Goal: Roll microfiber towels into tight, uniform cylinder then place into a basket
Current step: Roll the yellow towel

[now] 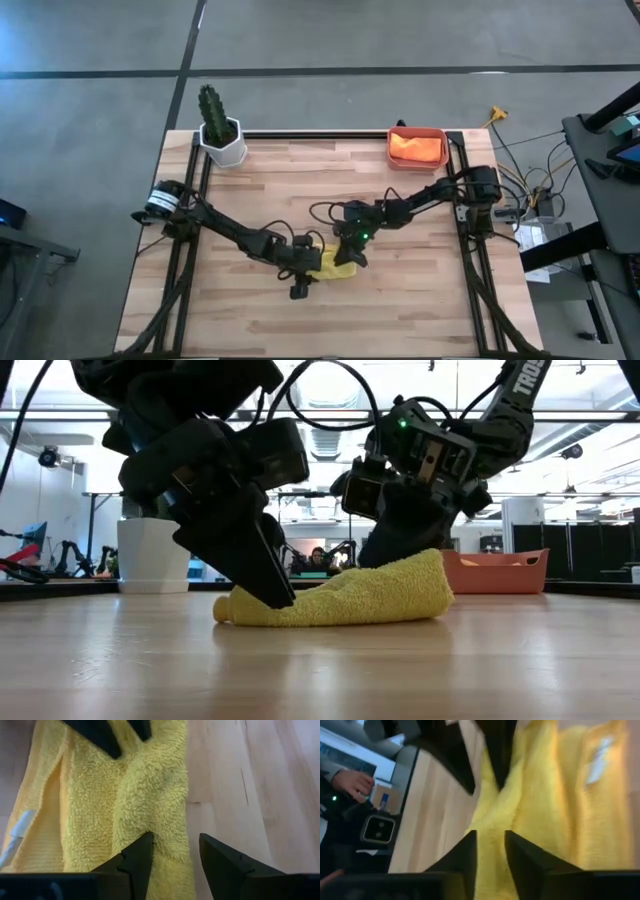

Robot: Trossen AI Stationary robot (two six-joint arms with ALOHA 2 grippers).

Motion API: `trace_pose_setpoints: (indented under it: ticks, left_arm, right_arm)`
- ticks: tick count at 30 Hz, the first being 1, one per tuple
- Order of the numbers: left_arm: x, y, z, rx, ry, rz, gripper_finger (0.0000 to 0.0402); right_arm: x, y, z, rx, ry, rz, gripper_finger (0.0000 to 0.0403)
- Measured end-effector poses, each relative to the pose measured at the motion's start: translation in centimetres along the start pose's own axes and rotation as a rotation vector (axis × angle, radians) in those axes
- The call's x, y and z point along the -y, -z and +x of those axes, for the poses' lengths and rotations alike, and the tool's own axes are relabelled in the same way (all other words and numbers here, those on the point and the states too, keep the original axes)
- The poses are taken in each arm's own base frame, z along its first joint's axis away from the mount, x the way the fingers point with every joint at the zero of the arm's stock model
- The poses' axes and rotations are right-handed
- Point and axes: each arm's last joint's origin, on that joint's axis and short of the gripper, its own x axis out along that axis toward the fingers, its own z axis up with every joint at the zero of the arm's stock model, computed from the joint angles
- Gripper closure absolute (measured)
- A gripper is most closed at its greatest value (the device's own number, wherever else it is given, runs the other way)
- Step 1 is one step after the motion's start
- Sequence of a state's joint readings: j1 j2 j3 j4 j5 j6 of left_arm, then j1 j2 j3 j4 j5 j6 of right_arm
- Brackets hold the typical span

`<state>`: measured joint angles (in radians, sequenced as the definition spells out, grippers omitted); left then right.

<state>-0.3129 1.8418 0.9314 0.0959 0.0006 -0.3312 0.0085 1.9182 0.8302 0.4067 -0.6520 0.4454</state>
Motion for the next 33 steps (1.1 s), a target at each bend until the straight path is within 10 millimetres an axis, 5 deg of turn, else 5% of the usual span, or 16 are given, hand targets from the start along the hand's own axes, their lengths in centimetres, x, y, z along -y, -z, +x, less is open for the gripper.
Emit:
trace_pose_setpoints:
  ticks: [5, 11, 18, 24, 33]
  left_arm:
    - [0.0, 0.0, 0.0, -0.004, 0.0, -0.008, 0.0277]
    - [-0.1, -0.1, 0.0, -0.014, 0.031, -0.01, 0.0355]
    - [-1.2, -0.6, -0.1, -0.017, 0.114, -0.079, 0.0397]
    - [-2.4, -1.6, -0.2, 0.008, 0.267, -0.158, 0.04]
    - [-4.5, -2.5, -0.6, 0.026, 0.362, -0.226, 0.0401]
  right_arm:
    - [-0.9, -0.8, -0.8, 0.03, -0.027, -0.036, 0.0243]
    - [-3.4, -1.2, -1.6, 0.019, -0.063, -0.191, 0.019]
    - [-8.4, 1.4, -2.6, -0.189, 0.094, -0.585, 0.0191]
    - [-12.3, 2.4, -2.8, -0.142, 0.282, -0.933, 0.0197]
    - [-13.3, 5.4, 0.6, -0.202, 0.398, -1.071, 0.0197]
